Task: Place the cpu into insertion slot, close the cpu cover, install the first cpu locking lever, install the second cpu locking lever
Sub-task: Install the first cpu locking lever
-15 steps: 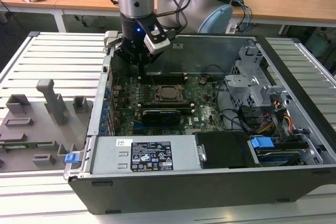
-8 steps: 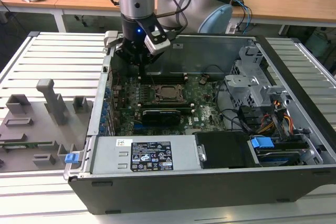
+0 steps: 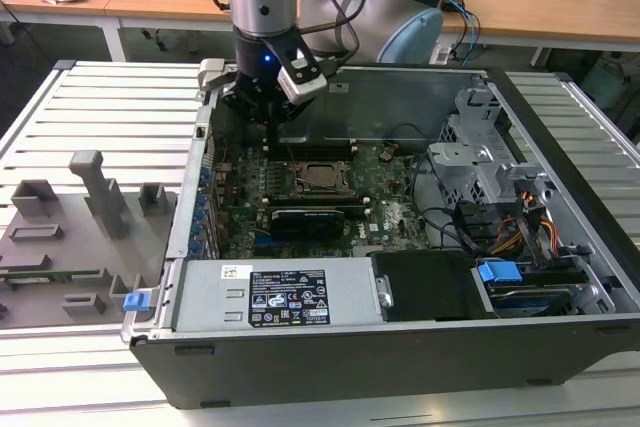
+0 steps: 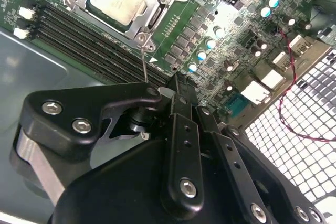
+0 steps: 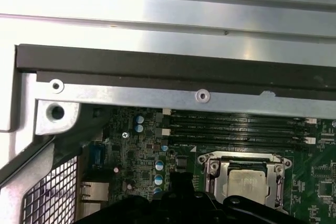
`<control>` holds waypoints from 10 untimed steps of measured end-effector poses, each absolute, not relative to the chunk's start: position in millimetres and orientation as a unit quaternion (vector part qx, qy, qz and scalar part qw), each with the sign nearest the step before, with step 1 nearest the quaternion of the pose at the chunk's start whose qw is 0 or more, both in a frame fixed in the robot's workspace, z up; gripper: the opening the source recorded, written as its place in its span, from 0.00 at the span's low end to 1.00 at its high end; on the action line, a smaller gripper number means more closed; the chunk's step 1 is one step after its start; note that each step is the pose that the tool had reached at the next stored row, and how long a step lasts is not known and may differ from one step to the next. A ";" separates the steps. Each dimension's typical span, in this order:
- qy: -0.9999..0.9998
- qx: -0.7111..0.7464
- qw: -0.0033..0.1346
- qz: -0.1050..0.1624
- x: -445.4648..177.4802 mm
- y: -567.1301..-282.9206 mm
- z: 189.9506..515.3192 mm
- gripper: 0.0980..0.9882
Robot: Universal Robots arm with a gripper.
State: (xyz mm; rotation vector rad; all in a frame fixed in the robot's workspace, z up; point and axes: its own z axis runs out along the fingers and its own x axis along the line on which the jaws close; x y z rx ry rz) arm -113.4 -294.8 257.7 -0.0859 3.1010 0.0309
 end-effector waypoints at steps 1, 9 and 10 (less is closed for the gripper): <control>0.999 -0.028 0.020 0.010 -113.0 -294.0 257.5 0.01; 0.999 -0.028 0.020 0.010 -103.6 -289.0 256.9 0.01; 0.999 -0.028 0.020 0.010 -101.5 -288.9 256.9 0.01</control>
